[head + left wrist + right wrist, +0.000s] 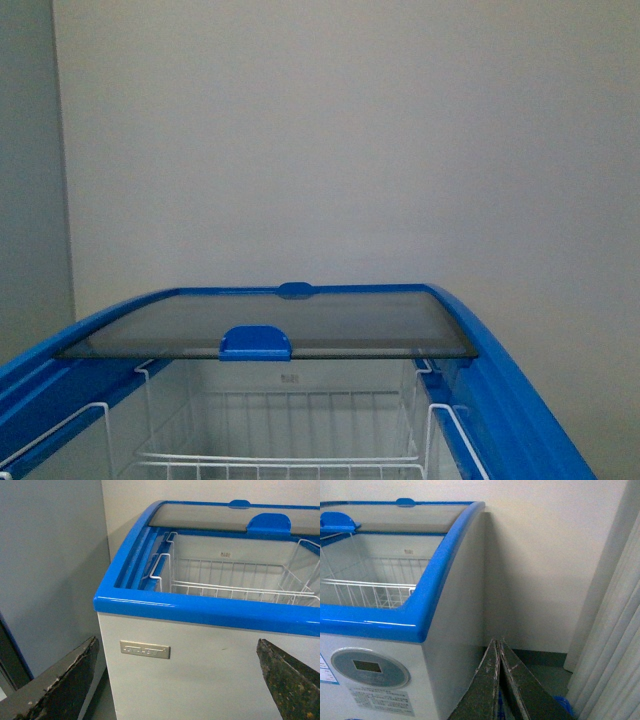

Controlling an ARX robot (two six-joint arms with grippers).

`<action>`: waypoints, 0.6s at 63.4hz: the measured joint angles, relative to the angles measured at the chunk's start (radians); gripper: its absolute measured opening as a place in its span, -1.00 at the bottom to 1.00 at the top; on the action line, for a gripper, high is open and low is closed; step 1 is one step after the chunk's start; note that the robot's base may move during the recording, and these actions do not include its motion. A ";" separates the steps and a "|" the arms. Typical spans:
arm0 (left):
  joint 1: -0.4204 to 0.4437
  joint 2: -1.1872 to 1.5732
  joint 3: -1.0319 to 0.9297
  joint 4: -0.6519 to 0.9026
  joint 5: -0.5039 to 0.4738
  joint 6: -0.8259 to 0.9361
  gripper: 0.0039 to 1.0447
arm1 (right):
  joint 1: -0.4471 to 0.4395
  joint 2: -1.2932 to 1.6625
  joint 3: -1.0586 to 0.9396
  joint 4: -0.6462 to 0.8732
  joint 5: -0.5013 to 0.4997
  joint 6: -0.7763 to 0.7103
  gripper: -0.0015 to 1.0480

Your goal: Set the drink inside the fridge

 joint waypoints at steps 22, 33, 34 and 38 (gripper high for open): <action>0.000 0.000 0.000 0.000 0.000 0.000 0.85 | -0.001 -0.044 -0.035 0.006 -0.002 0.000 -0.95; 0.000 0.000 0.000 0.000 0.000 0.000 0.85 | -0.001 -0.044 -0.035 0.006 -0.002 -0.001 -0.46; 0.000 0.000 0.000 0.000 0.000 0.000 0.85 | -0.001 -0.044 -0.035 0.006 -0.002 -0.001 -0.41; 0.000 0.000 0.000 0.000 0.000 0.000 0.85 | -0.001 -0.044 -0.035 0.006 -0.002 -0.001 -0.21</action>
